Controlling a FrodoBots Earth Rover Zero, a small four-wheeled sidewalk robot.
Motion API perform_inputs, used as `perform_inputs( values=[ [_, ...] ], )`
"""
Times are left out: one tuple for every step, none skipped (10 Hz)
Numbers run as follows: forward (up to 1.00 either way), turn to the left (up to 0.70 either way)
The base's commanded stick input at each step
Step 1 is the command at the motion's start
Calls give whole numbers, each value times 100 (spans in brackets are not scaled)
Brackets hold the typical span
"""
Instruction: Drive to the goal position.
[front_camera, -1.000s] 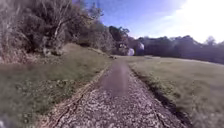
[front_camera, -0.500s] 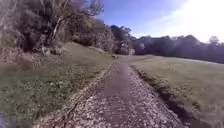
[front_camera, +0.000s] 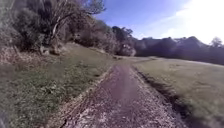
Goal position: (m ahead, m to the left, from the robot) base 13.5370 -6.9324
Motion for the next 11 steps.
perform_inputs(
  values=[
    [70, -30],
    [70, -13],
    [70, 0],
    [70, 0],
    [70, 0],
    [70, 0],
    [70, 0],
    [70, 0],
    [70, 0],
    [70, 0],
    [70, 0]
  ],
)
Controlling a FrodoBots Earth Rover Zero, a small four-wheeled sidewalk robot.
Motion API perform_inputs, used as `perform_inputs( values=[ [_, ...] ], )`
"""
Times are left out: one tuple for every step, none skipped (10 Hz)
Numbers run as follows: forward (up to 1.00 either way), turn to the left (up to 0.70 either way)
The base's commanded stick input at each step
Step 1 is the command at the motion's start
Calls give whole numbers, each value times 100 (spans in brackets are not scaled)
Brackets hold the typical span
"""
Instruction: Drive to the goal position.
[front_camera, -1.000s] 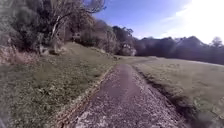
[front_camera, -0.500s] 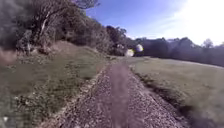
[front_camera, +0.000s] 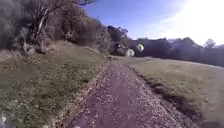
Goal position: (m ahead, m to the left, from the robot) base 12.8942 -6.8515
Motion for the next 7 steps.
perform_inputs(
  values=[
    [70, -5],
    [70, -16],
    [70, -28],
    [70, -34],
    [70, -34],
    [70, -34],
    [70, -30]
  ],
)
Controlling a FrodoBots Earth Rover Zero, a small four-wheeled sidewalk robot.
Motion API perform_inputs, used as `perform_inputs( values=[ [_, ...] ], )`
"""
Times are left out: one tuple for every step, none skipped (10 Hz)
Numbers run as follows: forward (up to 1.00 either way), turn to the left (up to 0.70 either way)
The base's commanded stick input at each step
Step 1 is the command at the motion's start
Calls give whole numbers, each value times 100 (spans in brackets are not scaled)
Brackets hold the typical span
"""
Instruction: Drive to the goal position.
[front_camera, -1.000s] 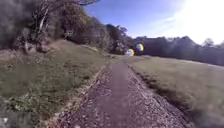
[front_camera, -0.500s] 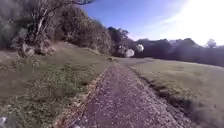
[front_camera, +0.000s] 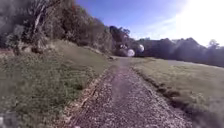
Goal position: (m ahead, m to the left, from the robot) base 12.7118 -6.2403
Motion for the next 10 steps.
perform_inputs(
  values=[
    [70, -24],
    [70, -8],
    [70, 0],
    [70, 0],
    [70, 0],
    [70, 0],
    [70, 0],
    [70, 0],
    [70, 0],
    [70, 0]
  ],
)
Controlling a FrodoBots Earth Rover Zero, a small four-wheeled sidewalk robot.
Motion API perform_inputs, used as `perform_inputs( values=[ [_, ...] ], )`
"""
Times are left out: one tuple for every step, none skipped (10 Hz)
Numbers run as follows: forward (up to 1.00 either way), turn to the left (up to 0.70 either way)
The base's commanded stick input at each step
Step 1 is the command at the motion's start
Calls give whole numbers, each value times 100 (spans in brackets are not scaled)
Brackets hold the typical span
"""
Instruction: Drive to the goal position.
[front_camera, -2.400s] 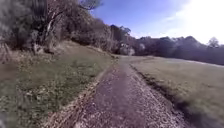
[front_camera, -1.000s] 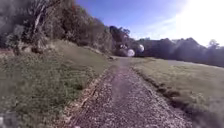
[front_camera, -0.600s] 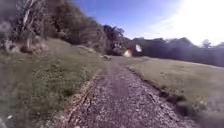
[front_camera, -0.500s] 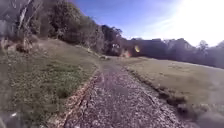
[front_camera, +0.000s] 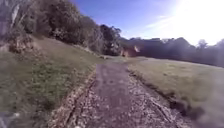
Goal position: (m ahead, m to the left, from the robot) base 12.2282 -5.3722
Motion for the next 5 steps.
perform_inputs(
  values=[
    [70, 0],
    [70, 0],
    [70, 0],
    [70, 0],
    [70, 0]
  ],
)
